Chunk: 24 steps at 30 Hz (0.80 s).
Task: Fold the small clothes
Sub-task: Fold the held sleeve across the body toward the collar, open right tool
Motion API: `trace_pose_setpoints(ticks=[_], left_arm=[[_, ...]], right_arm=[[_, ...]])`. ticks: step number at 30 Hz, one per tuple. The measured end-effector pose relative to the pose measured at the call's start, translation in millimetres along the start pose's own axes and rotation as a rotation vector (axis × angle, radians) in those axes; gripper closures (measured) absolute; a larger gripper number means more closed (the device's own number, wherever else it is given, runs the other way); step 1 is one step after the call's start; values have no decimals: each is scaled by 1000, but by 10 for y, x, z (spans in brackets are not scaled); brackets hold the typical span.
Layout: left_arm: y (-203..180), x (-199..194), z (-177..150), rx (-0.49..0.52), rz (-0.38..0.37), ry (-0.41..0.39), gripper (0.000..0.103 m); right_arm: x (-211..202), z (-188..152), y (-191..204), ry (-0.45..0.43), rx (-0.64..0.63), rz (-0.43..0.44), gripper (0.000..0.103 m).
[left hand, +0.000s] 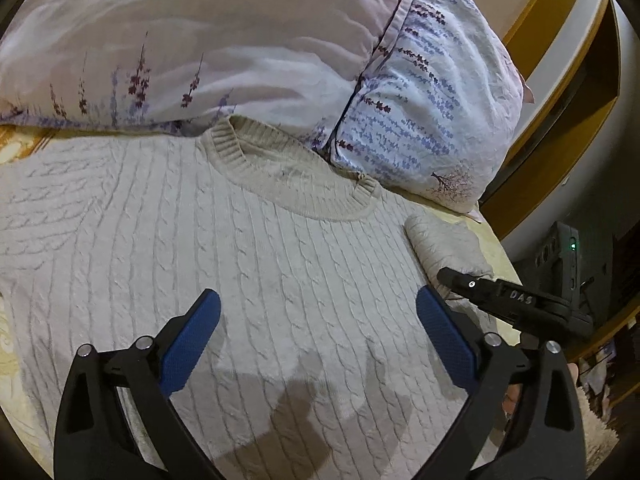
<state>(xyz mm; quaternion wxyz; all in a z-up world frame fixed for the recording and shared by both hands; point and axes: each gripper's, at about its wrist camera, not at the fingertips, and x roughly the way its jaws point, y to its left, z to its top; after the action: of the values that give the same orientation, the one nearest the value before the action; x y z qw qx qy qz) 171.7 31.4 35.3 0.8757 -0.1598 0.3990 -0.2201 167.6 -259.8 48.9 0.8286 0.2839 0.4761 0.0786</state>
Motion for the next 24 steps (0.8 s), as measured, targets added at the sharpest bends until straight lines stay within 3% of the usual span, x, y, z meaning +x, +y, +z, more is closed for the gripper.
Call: trace_pose_setpoints(ticks=[1, 2, 6, 12, 14, 16, 20, 24], left_arm=[[12, 7, 4, -6, -5, 4, 6], [26, 15, 3, -13, -10, 8, 7], [89, 25, 9, -55, -41, 24, 11], [164, -15, 5, -79, -48, 23, 14], [191, -41, 12, -86, -51, 18, 14], [236, -77, 30, -104, -65, 11, 14], [354, -142, 75, -149, -92, -10, 17], [496, -172, 103, -231, -159, -16, 22]], right_arm=[[-49, 19, -43, -16, 17, 3, 68], [-92, 57, -66, -34, 38, 4, 65], [-223, 251, -298, -98, 163, -21, 65], [-341, 396, -588, -184, 266, -173, 68], [-348, 464, -516, -211, 222, -227, 88], [-373, 497, -354, -234, 156, -219, 93], [-306, 456, 249, -221, -25, -87, 95], [126, 278, 850, -64, -199, 23, 94]])
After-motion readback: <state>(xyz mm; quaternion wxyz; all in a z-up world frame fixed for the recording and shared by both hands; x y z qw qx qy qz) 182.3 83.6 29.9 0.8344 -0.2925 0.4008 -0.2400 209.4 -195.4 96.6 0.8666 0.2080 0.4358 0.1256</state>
